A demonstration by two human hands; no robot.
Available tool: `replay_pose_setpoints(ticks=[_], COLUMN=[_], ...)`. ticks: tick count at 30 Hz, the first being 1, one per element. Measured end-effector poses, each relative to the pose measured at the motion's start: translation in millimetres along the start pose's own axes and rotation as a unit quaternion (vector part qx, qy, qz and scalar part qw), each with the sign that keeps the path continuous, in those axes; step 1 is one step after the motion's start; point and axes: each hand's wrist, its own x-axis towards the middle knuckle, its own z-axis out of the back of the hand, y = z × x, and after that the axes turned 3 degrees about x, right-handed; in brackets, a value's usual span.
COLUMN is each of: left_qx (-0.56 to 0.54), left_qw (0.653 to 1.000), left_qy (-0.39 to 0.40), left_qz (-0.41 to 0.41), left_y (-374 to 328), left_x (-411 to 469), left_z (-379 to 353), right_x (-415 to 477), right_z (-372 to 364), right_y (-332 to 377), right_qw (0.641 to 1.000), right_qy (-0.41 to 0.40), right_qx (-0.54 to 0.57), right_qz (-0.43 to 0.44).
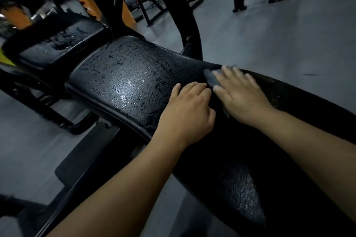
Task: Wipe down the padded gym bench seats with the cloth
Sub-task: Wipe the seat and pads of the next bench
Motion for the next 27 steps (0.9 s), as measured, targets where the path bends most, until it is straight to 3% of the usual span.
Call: replay_pose_setpoints(ticks=[3,6,9,12,14,16,18,21,24,27], left_qx=[-0.006,-0.005,-0.005,-0.022,-0.001,0.054,0.066,0.065,0.048,0.042], left_qw=[1.0,1.0,1.0,0.999,0.999,0.996,0.994,0.992,0.995,0.996], left_qy=[0.006,0.0,-0.01,-0.024,-0.013,0.02,0.056,0.086,0.06,0.045], left_qz=[0.0,0.001,-0.001,-0.017,-0.045,-0.066,-0.062,-0.061,-0.064,-0.058], left_y=[-1.1,-4.0,-5.0,-1.1,11.4,35.9,67.9,94.8,98.3,96.9], left_x=[1.8,1.8,2.6,-0.5,-2.0,4.5,16.9,24.8,21.5,22.4], left_z=[0.5,-1.1,-1.9,2.6,12.0,23.4,33.9,34.8,29.8,29.8], right_x=[-52.2,-25.4,20.6,-1.2,-37.7,-42.9,-13.9,31.2,12.6,-40.5], right_z=[10.4,15.8,7.1,-1.8,4.9,15.0,15.3,2.4,0.4,7.0], right_y=[-24.3,-53.6,-14.6,21.4,8.1,-26.7,-45.0,-7.8,28.3,12.3], right_qw=[0.997,0.999,0.993,1.0,0.996,0.996,1.0,0.998,0.999,0.992], right_qy=[0.03,0.018,-0.01,-0.012,0.011,0.026,0.014,-0.007,0.011,0.031], right_qx=[0.014,-0.003,-0.016,-0.007,0.024,0.02,-0.001,-0.01,0.01,0.024], right_qz=[0.069,-0.035,-0.119,-0.005,0.084,0.084,0.008,-0.054,0.033,0.123])
